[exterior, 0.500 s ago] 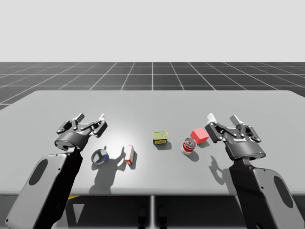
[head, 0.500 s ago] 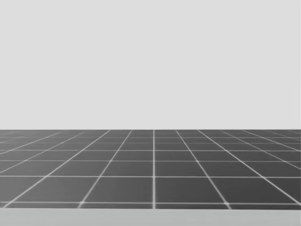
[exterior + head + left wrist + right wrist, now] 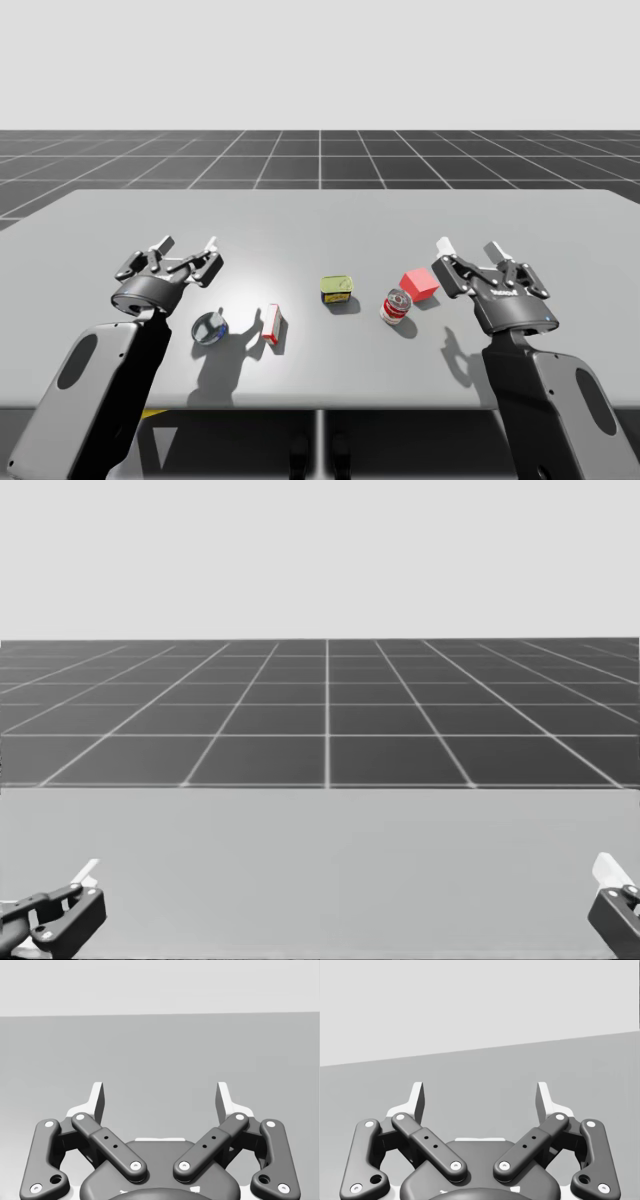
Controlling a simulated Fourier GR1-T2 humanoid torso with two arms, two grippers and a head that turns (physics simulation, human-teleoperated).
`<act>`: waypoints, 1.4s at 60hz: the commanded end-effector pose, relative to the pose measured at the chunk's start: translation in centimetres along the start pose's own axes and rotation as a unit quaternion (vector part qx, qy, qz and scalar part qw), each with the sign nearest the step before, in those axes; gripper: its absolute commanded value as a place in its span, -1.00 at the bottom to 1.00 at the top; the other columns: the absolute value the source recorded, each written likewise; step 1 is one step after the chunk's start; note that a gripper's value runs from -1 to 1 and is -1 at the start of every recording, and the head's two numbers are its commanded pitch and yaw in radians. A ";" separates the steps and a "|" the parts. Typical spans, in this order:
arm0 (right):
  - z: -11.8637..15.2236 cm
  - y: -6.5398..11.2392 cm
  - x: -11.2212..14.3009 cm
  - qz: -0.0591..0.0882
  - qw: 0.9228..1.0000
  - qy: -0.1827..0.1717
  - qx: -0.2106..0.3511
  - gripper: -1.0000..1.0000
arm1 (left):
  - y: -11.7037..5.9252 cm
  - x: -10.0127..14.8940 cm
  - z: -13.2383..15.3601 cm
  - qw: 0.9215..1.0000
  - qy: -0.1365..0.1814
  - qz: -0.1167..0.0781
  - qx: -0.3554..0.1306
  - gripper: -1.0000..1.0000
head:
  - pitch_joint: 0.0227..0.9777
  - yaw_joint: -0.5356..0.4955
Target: Find the red cube and pick it up.
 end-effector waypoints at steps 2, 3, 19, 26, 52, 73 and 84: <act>-0.1 -0.1 0.0 0.000 1.000 0.003 -0.002 -1.00 | 0.2 0.0 -0.1 1.000 0.000 -0.002 0.000 -1.00 | -0.13 0.07; -0.1 -0.1 0.0 0.000 1.000 0.003 -0.002 -1.00 | 0.2 0.0 -0.1 1.000 -0.001 -0.002 0.000 -1.00 | -0.11 0.07; -0.1 -0.1 -0.1 0.003 1.000 0.007 0.001 -1.00 | 0.2 -0.1 -0.1 1.000 0.000 -0.005 -0.004 -1.00 | 0.21 -0.02; -0.1 0.0 -0.2 0.007 1.000 0.009 0.004 -1.00 | 0.2 -0.1 -0.1 1.000 0.000 -0.006 -0.007 -1.00 | 0.29 -0.16; -0.1 0.0 -0.4 0.012 1.000 0.015 0.009 -1.00 | -0.3 -0.2 -0.2 1.000 0.011 0.004 -0.024 -1.00 | 0.56 -0.72; 1.6 -0.3 0.7 0.009 0.999 0.021 0.045 -1.00 | -0.5 -0.3 -0.1 1.000 0.013 0.001 -0.024 -1.00 | 0.55 -0.73; 3.3 -2.6 -1.2 0.027 0.994 0.046 0.096 -1.00 | -0.6 -0.3 -0.2 1.000 0.014 -0.002 -0.024 -1.00 | 0.56 -0.73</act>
